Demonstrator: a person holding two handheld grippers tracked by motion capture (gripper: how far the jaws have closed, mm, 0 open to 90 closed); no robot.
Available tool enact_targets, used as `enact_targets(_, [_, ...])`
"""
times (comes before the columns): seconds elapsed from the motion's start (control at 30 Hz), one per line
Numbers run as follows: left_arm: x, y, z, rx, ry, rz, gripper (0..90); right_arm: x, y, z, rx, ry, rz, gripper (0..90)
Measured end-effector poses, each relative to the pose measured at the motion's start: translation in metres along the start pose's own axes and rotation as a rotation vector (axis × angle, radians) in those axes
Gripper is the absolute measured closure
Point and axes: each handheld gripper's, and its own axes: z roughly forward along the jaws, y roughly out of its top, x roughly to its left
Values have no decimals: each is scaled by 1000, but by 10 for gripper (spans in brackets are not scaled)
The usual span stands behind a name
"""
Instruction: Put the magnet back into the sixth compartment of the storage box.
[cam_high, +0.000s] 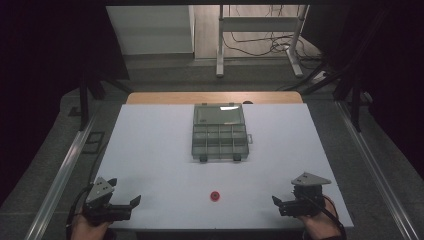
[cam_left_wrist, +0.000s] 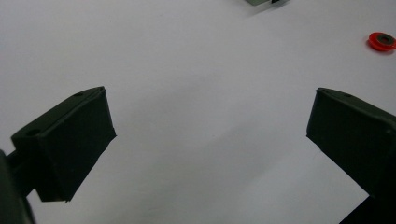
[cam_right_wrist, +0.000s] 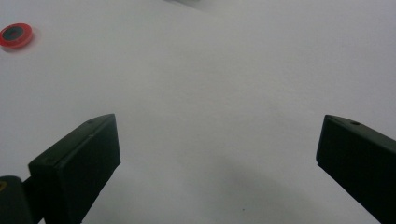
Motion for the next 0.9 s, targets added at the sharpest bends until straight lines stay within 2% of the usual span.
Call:
enact_targets(0.5, [0,0,0,2,0,1,14,2,1,1,-7,9,-20,0])
enact_targets(0.67, [-1,0,1,3,1,8,14,3,5,3,-12,32,-30,0])
enact_targets(0.9, [-1,1,1,3,1,10,14,4,12,7,-4,93,-45,0])
